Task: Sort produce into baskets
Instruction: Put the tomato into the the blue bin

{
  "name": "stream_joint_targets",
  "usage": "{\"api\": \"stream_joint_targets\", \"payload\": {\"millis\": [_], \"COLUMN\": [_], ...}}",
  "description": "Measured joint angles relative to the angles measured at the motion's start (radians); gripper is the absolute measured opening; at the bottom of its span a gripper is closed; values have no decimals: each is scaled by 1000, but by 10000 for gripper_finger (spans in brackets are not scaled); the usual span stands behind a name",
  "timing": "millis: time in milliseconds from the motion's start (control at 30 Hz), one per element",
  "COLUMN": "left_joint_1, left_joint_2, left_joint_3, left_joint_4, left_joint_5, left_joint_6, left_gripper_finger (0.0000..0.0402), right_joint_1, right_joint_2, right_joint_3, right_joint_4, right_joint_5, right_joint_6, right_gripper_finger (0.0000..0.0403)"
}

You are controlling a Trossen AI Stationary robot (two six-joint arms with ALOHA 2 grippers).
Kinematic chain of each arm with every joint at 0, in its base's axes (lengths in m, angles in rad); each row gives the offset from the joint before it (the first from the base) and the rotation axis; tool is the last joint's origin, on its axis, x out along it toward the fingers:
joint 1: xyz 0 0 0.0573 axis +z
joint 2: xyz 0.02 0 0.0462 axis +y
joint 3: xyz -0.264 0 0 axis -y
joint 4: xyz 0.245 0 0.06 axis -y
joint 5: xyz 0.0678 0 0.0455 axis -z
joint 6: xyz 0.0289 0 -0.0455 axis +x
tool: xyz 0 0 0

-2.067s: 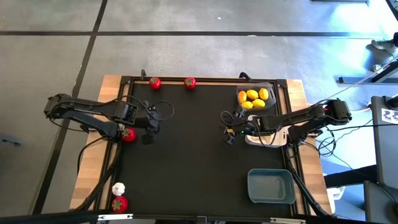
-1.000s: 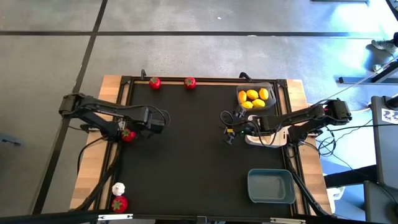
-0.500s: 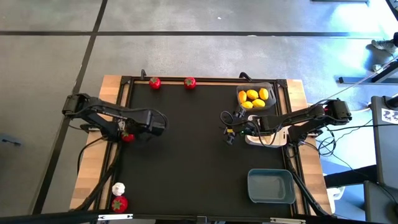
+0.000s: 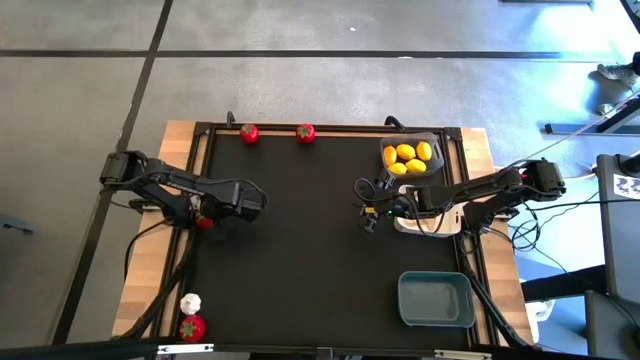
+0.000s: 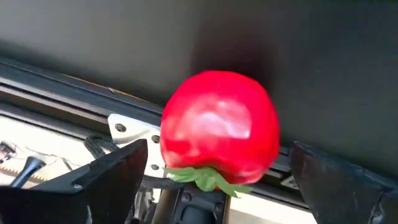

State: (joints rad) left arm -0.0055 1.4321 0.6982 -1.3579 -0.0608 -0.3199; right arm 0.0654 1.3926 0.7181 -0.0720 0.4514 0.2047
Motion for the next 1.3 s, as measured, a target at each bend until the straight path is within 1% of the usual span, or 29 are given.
{"api": "stream_joint_targets", "payload": {"millis": [200,267,567,733,967,1300], "left_joint_1": [0,0,-1,-1,-1,-1], "left_joint_2": [0,0,0,-1,-1,-2], "left_joint_3": [-19,-19,-14,-9,4,180], "left_joint_4": [-13,-11,26,53,56,167], "left_joint_5": [-12,-19,-65,-65,-63,-56], "left_joint_6": [-9,-7,20,7,-9,-40], "left_gripper_finger": [383,374,281,247,241,239], "right_joint_1": [0,0,0,0,0,0], "right_joint_2": [0,0,0,0,0,0], "right_joint_3": [0,0,0,0,0,0], "right_joint_4": [-2,-3,-3,-3,-3,0], "right_joint_5": [0,0,0,0,0,0], "right_joint_6": [0,0,0,0,0,0], "right_gripper_finger": [266,266,266,266,266,266]}}
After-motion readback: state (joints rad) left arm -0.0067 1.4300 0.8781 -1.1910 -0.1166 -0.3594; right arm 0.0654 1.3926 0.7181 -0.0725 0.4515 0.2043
